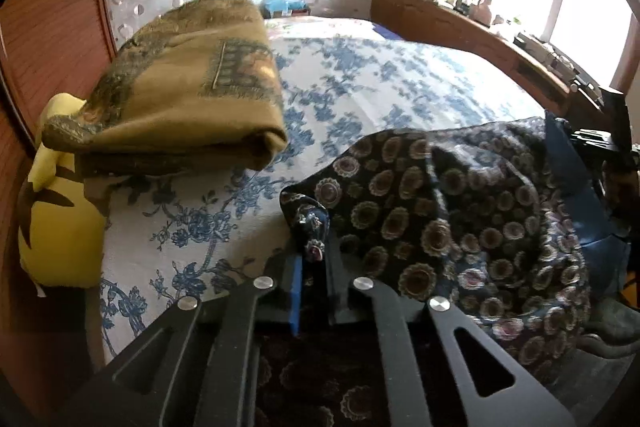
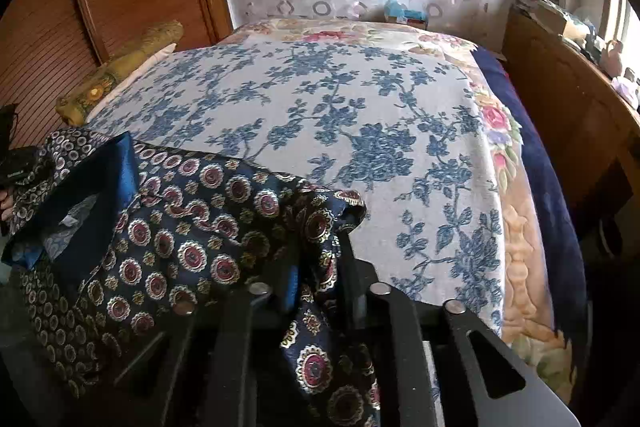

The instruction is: Fold small clothes

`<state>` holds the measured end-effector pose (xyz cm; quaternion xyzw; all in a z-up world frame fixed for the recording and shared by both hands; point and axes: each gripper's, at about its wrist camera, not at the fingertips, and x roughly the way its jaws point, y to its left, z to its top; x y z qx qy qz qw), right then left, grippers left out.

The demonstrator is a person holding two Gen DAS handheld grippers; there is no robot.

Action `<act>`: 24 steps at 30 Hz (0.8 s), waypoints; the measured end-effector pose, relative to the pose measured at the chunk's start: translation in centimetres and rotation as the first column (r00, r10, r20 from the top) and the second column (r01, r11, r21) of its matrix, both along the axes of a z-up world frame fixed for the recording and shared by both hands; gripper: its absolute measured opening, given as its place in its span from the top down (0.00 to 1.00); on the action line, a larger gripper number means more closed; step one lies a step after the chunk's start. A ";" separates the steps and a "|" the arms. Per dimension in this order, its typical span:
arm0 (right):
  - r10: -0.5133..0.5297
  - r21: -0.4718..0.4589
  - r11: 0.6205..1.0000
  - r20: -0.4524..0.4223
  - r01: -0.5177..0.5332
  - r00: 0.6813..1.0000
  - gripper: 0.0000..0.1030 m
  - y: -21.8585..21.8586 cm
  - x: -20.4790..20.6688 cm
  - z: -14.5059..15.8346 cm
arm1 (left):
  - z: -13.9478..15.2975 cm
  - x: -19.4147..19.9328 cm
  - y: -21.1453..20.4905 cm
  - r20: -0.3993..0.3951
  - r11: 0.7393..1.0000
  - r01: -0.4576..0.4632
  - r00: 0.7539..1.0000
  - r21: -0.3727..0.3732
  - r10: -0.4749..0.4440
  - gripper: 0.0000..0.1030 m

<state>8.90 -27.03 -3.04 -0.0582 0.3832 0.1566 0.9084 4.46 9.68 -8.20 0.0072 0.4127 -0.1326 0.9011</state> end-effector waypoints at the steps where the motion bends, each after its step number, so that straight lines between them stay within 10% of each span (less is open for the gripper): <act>1: 0.000 0.005 1.000 0.005 0.000 1.000 0.90 0.0 -0.3 0.1 | 0.4 -0.4 0.0 0.019 1.000 -0.003 1.000 -0.005 0.003 0.92; 13: 0.011 0.067 0.997 0.318 -0.034 0.948 0.92 0.2 -6.5 10.8 | 14.7 -3.6 0.0 0.393 0.992 0.005 0.918 -0.126 0.045 0.93; 24: 0.000 0.035 0.999 0.518 -0.020 0.855 0.92 0.9 -5.4 22.1 | 22.5 3.5 3.1 0.495 0.989 -0.074 0.860 -0.127 0.127 0.93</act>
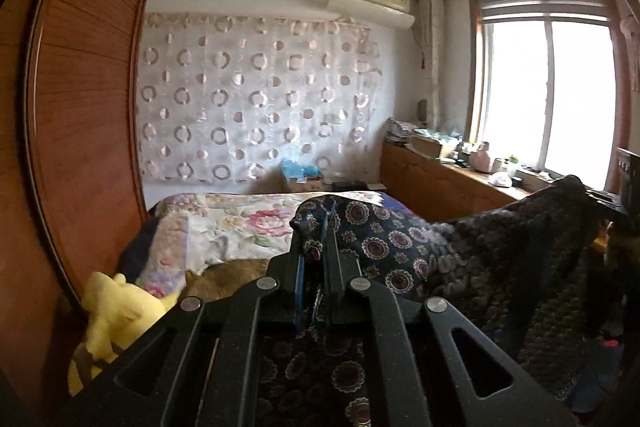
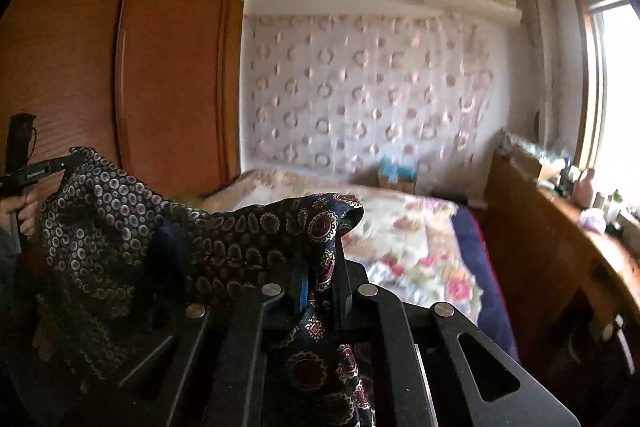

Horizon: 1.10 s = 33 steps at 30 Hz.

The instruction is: Fold small clothes

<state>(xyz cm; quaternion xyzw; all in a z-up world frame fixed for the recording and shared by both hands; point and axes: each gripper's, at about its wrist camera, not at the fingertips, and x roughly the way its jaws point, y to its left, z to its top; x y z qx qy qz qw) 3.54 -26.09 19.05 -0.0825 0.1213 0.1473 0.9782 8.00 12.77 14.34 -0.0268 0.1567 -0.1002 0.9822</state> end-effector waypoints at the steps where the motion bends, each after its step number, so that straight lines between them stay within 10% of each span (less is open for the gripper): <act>1: -0.006 0.000 1.000 0.001 0.006 1.000 0.92 0.2 0.7 0.3 | -0.2 0.9 0.2 -0.010 1.000 -0.008 1.000 0.003 0.008 0.93; 12: -0.125 -0.062 0.992 -0.227 0.114 0.966 0.82 3.7 12.6 -7.3 | -10.4 11.0 0.8 -0.290 0.993 -0.089 0.951 0.081 0.109 0.78; 14: -0.175 -0.081 0.984 -0.273 0.159 0.946 0.64 4.1 14.3 -9.7 | -11.6 10.9 1.0 -0.306 0.993 -0.091 0.946 0.075 0.110 0.60; 21: -0.142 -0.066 0.990 -0.333 0.128 0.932 0.61 6.5 17.5 -12.4 | -13.3 8.4 0.8 -0.318 0.997 -0.056 0.945 0.060 0.073 0.35; 33: -0.048 -0.049 0.998 -0.362 0.032 0.931 0.53 5.3 18.5 -15.3 | -15.5 3.5 -1.0 -0.317 0.997 -0.031 0.947 0.068 0.051 0.33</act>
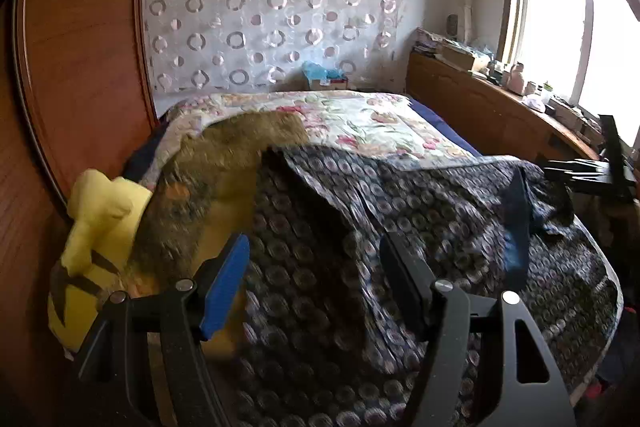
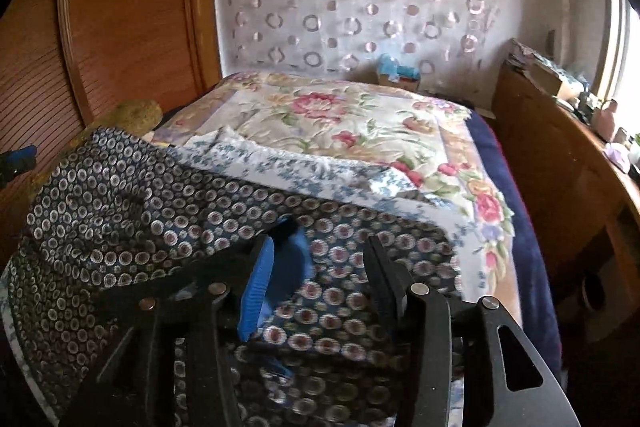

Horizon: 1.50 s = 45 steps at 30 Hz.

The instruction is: Fold small clothes

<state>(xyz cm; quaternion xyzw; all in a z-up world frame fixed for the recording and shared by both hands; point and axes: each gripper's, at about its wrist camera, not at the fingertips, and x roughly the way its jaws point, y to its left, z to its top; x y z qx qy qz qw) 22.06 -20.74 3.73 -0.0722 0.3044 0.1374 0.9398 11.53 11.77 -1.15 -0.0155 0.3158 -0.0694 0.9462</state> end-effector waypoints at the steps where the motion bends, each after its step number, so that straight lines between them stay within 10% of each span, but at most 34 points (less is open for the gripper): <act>1: 0.001 0.003 1.000 -0.018 -0.001 1.000 0.52 -0.1 0.6 -0.5 | -0.4 -0.3 -0.1 -0.006 1.000 0.003 1.000 -0.006 -0.003 0.33; 13: -0.011 -0.007 1.000 -0.144 0.010 0.990 0.53 0.3 5.7 -3.0 | -3.4 -0.7 -2.0 -0.066 1.000 0.025 0.997 -0.005 -0.026 0.33; 17: 0.023 -0.007 1.000 -0.118 -0.024 0.993 0.98 -0.3 5.2 -3.3 | -4.1 -0.5 -1.8 -0.081 1.000 0.015 0.997 -0.022 -0.017 0.36; 27: 0.050 0.054 0.997 0.062 -0.054 0.997 0.98 -1.7 -2.9 -3.1 | -4.3 -0.7 -1.5 -0.082 0.999 0.022 0.996 -0.032 -0.024 0.36; 45: 0.002 0.065 0.998 -0.004 -0.001 1.000 0.86 -5.4 -12.8 -4.5 | -4.7 -1.0 -1.7 -0.091 0.999 0.035 0.995 -0.038 -0.038 0.43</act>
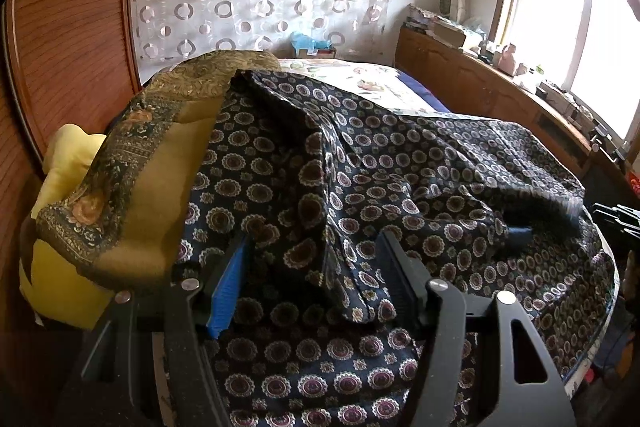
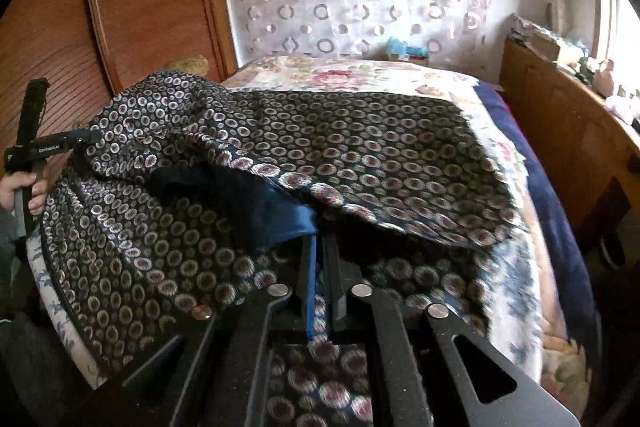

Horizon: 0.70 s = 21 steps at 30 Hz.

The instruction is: Fold small clothes

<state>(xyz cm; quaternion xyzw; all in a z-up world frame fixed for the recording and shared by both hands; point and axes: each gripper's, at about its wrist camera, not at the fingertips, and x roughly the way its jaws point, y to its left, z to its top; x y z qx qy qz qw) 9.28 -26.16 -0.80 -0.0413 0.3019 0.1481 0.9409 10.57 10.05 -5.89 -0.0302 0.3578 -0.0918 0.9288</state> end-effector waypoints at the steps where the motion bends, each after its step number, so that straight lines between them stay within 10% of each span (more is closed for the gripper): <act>1: -0.010 -0.003 1.000 0.004 0.010 1.000 0.78 -0.2 -0.5 0.4 | -0.1 -0.1 0.0 -0.001 1.000 0.001 1.000 -0.002 -0.001 0.44; 21: -0.228 -0.024 0.974 -0.091 0.227 0.969 0.66 -7.7 5.6 0.4 | -0.4 0.1 -0.2 -0.017 1.000 -0.009 1.000 0.026 0.009 0.64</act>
